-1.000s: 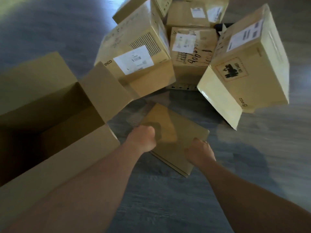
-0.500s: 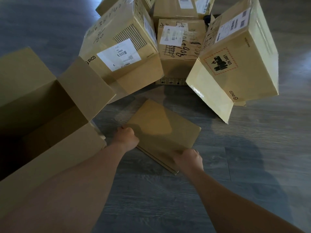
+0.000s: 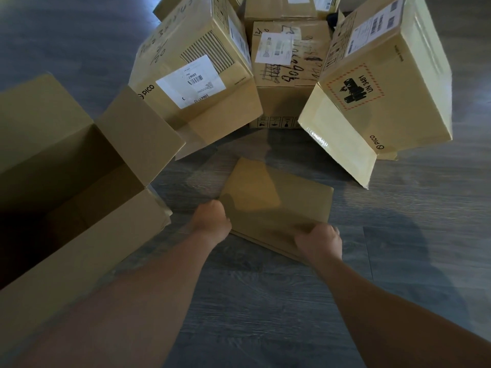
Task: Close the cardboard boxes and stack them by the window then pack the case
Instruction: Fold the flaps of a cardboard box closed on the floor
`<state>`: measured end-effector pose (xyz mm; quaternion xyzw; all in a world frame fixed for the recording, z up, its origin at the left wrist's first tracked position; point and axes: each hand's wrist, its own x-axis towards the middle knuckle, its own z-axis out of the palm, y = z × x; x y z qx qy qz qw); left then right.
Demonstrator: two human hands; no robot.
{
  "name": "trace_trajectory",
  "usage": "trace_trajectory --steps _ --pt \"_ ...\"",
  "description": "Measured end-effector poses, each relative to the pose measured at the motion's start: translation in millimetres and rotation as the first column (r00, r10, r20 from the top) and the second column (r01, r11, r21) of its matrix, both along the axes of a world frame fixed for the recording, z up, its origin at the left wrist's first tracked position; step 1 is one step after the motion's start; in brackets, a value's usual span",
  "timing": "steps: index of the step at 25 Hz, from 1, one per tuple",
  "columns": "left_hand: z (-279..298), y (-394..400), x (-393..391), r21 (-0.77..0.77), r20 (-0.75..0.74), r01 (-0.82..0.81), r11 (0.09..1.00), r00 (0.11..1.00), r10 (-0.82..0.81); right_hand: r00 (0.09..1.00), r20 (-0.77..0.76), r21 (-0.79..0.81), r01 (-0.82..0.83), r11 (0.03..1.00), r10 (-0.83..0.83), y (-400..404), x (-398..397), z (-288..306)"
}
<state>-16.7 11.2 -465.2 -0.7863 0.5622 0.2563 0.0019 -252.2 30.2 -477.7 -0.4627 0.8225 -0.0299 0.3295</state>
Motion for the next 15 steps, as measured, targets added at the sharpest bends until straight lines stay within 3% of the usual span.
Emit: trace_trajectory --steps 3,15 --pt "10 0 -6 -0.091 0.079 -0.008 0.996 0.997 0.016 1.000 -0.012 -0.074 -0.004 0.997 0.003 -1 -15 2" --pt "99 11 11 -0.126 -0.012 0.041 0.991 0.999 -0.042 0.985 -0.170 -0.372 -0.092 0.924 0.030 -1 -20 66"
